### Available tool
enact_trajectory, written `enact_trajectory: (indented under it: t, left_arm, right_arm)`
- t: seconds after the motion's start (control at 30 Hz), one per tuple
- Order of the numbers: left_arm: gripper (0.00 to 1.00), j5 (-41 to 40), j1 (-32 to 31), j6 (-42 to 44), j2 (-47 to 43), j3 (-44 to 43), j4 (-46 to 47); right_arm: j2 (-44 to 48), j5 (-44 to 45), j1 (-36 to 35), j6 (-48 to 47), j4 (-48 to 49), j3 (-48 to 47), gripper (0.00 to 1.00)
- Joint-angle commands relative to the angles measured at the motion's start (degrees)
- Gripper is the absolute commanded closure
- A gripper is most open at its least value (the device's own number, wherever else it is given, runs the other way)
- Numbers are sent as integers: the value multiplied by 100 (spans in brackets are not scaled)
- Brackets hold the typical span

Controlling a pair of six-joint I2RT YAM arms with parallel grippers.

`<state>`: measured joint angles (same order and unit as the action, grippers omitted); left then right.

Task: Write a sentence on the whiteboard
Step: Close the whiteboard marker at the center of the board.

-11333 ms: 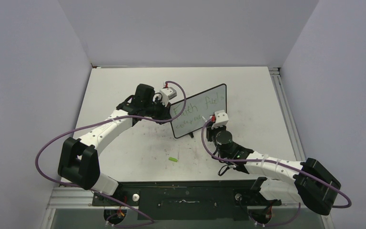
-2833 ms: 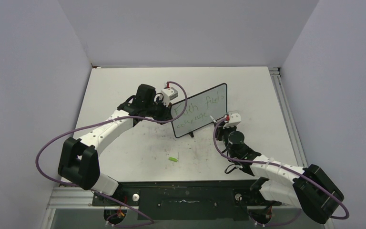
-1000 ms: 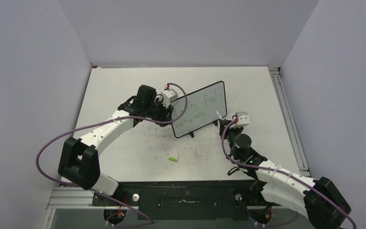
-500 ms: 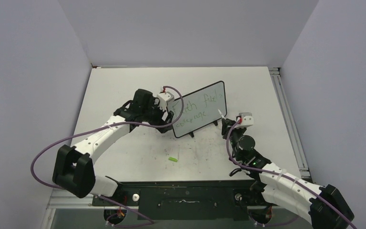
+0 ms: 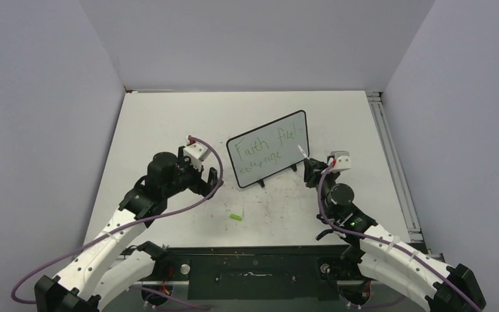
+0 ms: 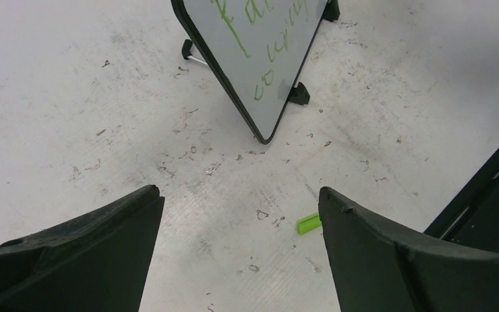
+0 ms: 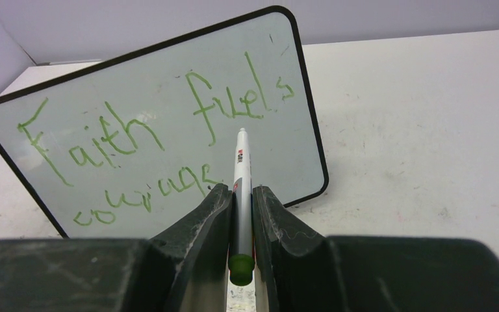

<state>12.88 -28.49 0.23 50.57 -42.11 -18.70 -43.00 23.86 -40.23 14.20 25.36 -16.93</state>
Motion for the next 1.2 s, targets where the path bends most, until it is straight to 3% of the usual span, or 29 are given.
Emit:
enact_trajectory:
  t: [0.0,0.13,0.3,0.43,0.6,0.87,1.17]
  left_arm:
    - [12,-10,-171,-532,-481,278,531]
    - [14,218,-244,-1340,-550,392,540]
    - [24,72,-289,-3496,-607,1159,1146]
    - [27,-529,-662,-5047,-741,2001,2037]
    - [27,-2049,-1745,-5558,-661,1959,1500]
    - [27,-2517,-2530,-6425,255,2066,1669]
    - [27,-2630,-2799,-6951,674,2301,2256]
  right_arm:
    - [214,-114,-47,145,-228,-382,95]
    - [278,-71,-47,176,-402,-478,95]
    - [374,16,-54,214,-603,-570,95]
    - [426,28,-48,228,-658,-580,95]
    - [334,33,-47,203,-704,-616,95]
    - [584,-43,-49,278,-661,-484,94]
    - [595,-134,-48,300,-618,-441,94]
